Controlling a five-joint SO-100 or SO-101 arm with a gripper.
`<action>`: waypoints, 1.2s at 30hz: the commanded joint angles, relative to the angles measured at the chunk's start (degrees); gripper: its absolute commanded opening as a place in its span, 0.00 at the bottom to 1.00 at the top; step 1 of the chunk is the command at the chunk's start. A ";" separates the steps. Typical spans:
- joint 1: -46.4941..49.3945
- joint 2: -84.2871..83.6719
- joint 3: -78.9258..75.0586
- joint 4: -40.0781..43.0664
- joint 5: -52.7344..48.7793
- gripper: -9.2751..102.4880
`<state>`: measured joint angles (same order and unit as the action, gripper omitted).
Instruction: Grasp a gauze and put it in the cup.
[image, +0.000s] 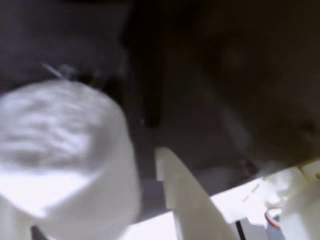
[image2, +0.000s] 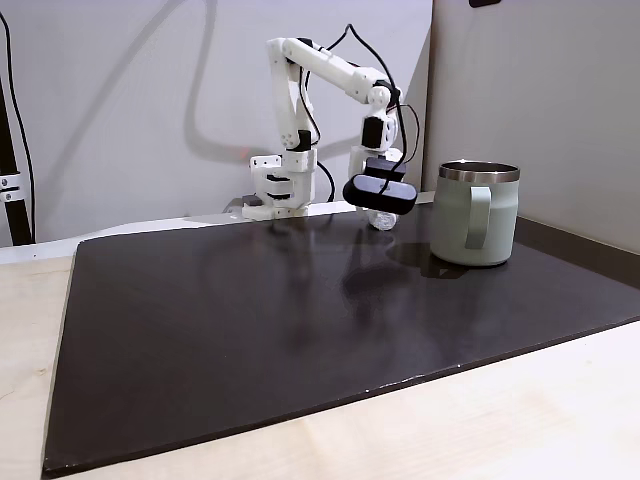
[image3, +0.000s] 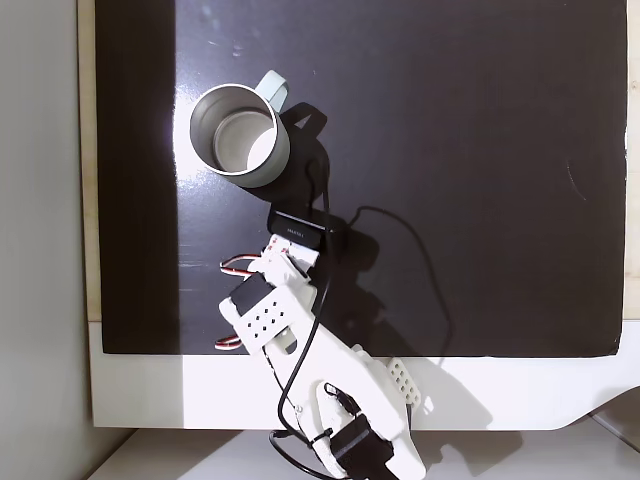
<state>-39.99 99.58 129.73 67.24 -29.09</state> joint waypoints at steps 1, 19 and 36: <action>-0.35 -0.26 0.53 -1.76 0.70 0.31; 2.64 0.70 -3.34 1.76 0.70 0.08; 4.39 13.71 -41.04 34.54 -0.18 0.08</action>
<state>-36.30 110.57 98.00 97.29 -28.83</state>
